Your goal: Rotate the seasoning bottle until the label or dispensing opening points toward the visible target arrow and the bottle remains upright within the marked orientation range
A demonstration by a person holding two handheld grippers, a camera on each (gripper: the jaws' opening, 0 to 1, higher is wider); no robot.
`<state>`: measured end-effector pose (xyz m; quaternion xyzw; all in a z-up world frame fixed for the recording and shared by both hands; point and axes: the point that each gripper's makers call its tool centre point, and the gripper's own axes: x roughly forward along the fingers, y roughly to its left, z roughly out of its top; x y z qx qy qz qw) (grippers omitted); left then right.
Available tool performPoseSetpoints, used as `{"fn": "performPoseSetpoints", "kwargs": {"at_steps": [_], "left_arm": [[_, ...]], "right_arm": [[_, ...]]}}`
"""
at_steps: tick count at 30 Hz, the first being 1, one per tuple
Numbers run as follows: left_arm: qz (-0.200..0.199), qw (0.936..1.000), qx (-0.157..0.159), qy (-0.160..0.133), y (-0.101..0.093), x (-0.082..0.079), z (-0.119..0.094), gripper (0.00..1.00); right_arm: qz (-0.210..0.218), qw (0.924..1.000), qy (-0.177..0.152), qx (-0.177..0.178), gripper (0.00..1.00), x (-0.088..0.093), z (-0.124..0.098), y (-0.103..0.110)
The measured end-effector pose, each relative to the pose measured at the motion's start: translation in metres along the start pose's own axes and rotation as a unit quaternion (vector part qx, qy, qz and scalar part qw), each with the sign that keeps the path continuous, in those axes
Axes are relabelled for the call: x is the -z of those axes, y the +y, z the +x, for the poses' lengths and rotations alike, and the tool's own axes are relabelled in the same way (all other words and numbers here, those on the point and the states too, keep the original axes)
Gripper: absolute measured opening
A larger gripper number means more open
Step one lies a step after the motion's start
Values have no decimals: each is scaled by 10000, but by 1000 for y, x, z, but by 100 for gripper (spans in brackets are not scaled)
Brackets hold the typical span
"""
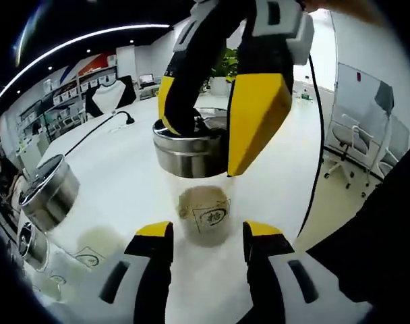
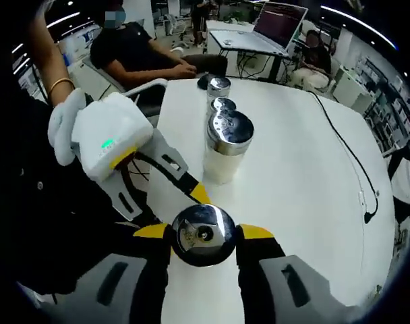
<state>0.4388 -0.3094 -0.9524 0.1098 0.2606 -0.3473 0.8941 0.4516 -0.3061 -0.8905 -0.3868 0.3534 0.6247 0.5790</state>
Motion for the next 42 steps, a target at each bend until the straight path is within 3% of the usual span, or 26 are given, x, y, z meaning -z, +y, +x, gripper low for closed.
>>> {"fn": "performPoseSetpoints", "kwargs": {"at_steps": [2, 6, 10, 15, 21, 28, 33, 37, 40, 42], "left_arm": [[18, 10000, -24, -32, 2, 1, -9, 44], [181, 9996, -201, 26, 11, 10, -29, 44], [-51, 9988, -487, -63, 26, 22, -59, 44], [-83, 9978, -640, -139, 34, 32, -79, 44], [-270, 9940, -963, -440, 51, 48, -126, 45], [-506, 9920, -1018, -543, 48, 70, -159, 45], [-538, 9915, -1008, -622, 35, 74, -169, 46], [-701, 9874, -1247, -683, 28, 79, -180, 46], [-594, 9838, -1563, -651, 20, 82, -199, 46], [-752, 9796, -1706, -754, 20, 84, -209, 46]], "right_arm": [[-421, 9990, 52, -132, 36, -3, 1, 0], [-746, 9967, 141, -269, 36, -6, 3, -4], [-1202, 9913, 344, -403, 36, -6, 5, -3], [-1434, 9877, 467, -422, 36, -8, 5, -2], [-1997, 9764, 745, -344, 37, -8, 4, 0], [-1912, 9751, 1090, -279, 37, -6, 3, 0], [-1531, 9813, 1160, -93, 37, -4, 3, -1], [-1274, 9853, 1142, 4, 37, -4, 2, 0], [-855, 9926, 858, 21, 37, -8, 4, 1], [-831, 9930, 845, -8, 37, -9, 4, -1]]}}
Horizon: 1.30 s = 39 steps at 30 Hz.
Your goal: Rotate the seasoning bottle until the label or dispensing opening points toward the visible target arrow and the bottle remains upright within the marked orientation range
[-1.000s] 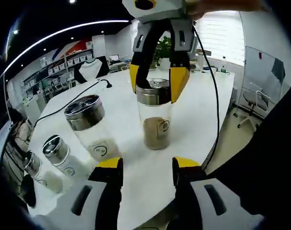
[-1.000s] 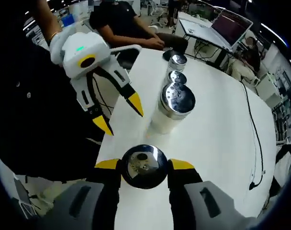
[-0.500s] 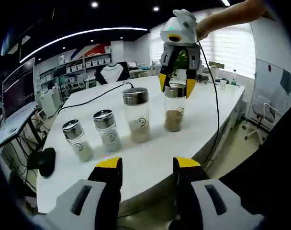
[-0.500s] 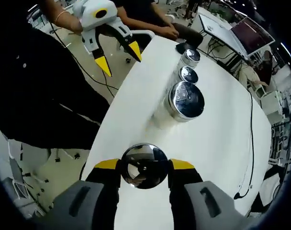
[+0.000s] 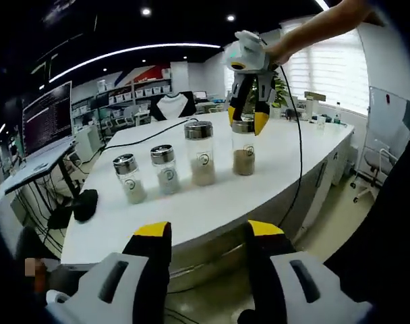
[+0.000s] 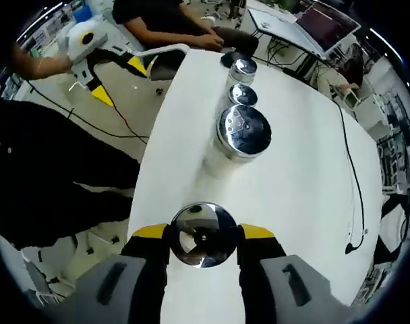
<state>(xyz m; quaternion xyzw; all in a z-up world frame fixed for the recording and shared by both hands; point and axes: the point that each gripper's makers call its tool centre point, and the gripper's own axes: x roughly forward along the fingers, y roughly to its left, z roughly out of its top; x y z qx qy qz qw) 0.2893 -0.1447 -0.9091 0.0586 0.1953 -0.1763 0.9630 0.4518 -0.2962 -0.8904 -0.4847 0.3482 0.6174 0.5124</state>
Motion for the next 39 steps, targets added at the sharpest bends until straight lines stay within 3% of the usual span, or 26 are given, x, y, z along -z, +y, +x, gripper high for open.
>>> {"fn": "performPoseSetpoints", "kwargs": {"at_steps": [2, 3, 5, 13, 20, 30, 39], "left_arm": [[-309, 9991, -268, 56, 7, 8, -10, 46], [-408, 9984, -387, 74, 11, 12, -14, 47], [-472, 9980, -408, -108, 13, 14, -21, 47], [-398, 9976, -569, -67, 11, 27, -40, 50], [-387, 9970, -662, -80, 9, 35, -63, 54], [-418, 9967, -656, -250, -6, 33, -80, 76], [-396, 9953, -838, -289, 3, 28, -90, 79]], "right_arm": [[569, 9983, -129, 41, 38, -1, 4, -16], [642, 9978, -183, 48, 38, -3, 5, -20], [381, 9991, -194, 49, 38, -5, 5, -19], [-380, 9993, 28, 38, 39, -3, 6, -17], [-338, 9993, 138, 66, 39, 0, 11, -19], [-428, 9987, 283, 52, 41, 2, 17, -16], [-482, 9983, 307, 95, 41, 2, 20, -21]]}}
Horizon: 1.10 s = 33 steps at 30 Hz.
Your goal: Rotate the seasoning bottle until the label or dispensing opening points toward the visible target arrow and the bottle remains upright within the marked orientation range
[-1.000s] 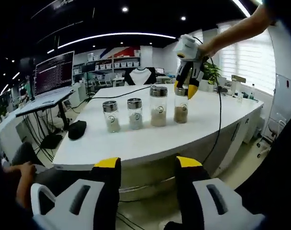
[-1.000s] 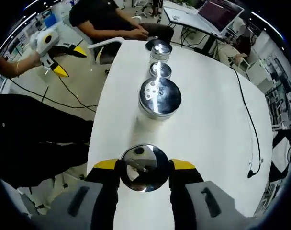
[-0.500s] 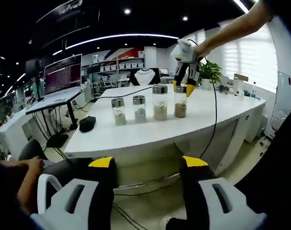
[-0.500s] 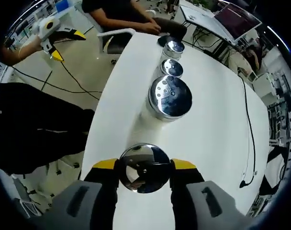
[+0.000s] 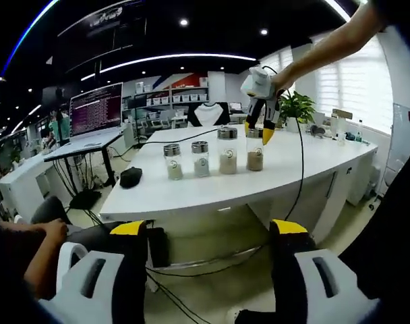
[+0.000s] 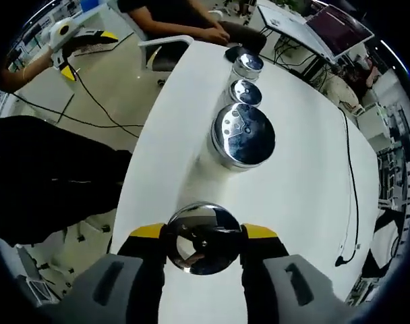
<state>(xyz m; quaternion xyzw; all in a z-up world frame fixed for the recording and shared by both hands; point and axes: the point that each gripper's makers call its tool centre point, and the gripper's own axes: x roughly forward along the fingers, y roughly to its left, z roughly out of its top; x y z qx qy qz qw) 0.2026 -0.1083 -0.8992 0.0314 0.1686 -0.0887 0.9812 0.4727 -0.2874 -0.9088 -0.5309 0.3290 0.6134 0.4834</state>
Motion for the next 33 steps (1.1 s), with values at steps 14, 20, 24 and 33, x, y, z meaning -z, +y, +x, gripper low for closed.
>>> {"fn": "performPoseSetpoints", "kwargs": {"at_steps": [14, 20, 24, 33], "left_arm": [[12, 9997, 161, 194, 18, -1, 17, 89], [14, 9986, 375, 361, 20, -7, 32, 90], [126, 9971, 555, 501, 28, -16, 48, 91], [397, 9927, 958, 608, 32, -46, 79, 89]], "right_arm": [[501, 9980, -157, 343, 42, -2, 2, -4], [1357, 9829, -835, 924, 46, -7, -1, -5], [2165, 9551, -1508, 1352, 50, -10, -8, -2], [3418, 8917, -2356, 1803, 53, 12, -16, 19]]}}
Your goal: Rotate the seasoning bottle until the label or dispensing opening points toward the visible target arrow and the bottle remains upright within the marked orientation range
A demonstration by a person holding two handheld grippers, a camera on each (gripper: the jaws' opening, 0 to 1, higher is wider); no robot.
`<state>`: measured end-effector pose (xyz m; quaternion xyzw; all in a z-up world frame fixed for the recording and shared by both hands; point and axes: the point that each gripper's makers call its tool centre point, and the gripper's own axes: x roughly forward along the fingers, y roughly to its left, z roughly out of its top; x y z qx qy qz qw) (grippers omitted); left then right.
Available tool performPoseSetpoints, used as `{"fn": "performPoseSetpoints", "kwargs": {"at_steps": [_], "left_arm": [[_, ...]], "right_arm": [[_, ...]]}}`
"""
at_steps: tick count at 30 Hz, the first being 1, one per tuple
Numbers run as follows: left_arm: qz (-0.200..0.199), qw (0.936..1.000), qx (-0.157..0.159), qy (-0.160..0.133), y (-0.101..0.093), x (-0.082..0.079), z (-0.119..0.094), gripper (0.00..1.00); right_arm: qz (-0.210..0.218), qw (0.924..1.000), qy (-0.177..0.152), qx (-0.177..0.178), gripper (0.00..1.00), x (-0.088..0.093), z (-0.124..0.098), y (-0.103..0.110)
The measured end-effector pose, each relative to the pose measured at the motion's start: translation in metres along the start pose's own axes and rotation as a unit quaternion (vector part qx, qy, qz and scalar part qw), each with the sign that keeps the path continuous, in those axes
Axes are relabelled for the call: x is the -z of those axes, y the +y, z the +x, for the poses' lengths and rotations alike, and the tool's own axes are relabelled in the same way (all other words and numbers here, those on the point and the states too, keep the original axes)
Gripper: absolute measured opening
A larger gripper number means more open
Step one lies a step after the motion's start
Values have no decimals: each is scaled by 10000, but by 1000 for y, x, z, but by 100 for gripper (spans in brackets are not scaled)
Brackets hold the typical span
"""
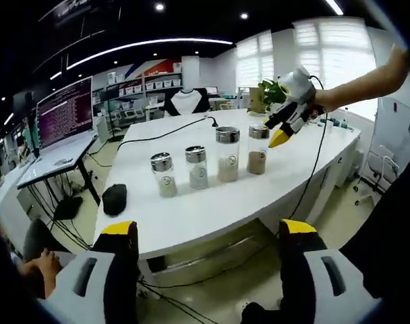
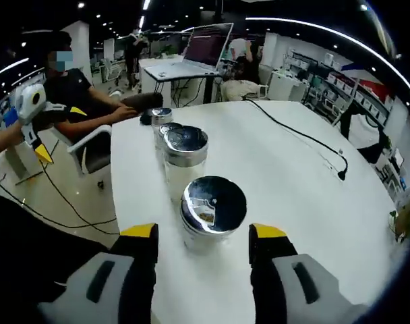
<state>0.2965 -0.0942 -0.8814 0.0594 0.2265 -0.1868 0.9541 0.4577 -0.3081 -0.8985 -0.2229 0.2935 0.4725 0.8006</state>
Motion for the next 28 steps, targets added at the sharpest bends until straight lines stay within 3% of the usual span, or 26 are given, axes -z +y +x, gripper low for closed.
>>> {"fn": "performPoseSetpoints", "kwargs": {"at_steps": [3, 5, 8, 11, 12, 20, 28], "left_arm": [[117, 9999, 81, 40, 3, -8, 10, 89], [140, 9998, 165, 47, 5, -13, 16, 90], [79, 9997, 211, 78, 10, -17, 22, 92], [-103, 9996, 276, 22, 17, -21, 29, 93], [-99, 9996, 270, 38, 19, -20, 32, 93], [-212, 9990, 360, 126, 36, -16, 47, 94], [-163, 9986, 446, 212, 54, -13, 60, 94]], "right_arm": [[92, 9997, -205, -102, 54, 5, -6, 22], [499, 9979, -422, -37, 57, 5, -9, 33], [679, 9953, -654, 233, 61, 10, -14, 37], [1434, 9826, -1022, 593, 64, 16, -20, 34], [1513, 9807, -1065, 630, 64, 19, -21, 34], [1873, 9715, -1115, 930, 65, 50, -26, 37], [1985, 9675, -1080, 1137, 65, 57, -26, 36]]}}
